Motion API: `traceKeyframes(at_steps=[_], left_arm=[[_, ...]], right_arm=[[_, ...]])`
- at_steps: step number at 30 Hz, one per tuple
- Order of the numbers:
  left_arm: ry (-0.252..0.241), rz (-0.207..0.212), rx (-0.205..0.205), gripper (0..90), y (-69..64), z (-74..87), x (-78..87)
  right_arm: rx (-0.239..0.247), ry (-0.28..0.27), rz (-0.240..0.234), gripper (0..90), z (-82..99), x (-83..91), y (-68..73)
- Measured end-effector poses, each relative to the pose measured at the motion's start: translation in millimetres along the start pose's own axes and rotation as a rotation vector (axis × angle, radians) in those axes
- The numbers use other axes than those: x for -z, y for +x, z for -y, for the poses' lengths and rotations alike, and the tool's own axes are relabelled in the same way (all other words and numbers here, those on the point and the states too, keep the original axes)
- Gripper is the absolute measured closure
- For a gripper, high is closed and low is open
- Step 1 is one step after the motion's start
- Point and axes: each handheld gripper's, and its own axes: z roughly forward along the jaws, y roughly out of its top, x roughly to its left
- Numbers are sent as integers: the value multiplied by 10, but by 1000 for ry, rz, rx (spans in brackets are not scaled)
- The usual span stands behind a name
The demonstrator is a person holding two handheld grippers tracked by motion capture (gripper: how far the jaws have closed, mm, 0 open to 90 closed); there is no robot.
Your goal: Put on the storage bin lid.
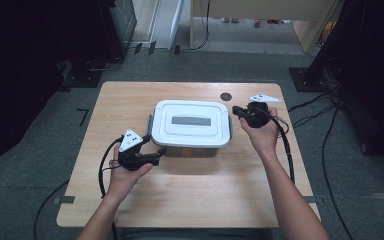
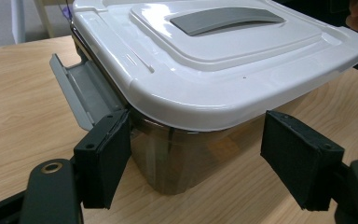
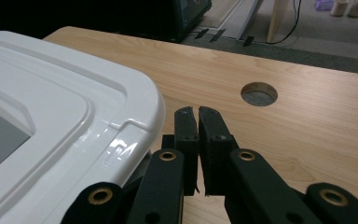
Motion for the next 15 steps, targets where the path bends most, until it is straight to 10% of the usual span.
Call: traceKeyframes(at_steps=[15], left_arm=[[19,-5,-1,245,1,49,-5]], right_arm=[[-3,5,-23,877,38,-112,150]])
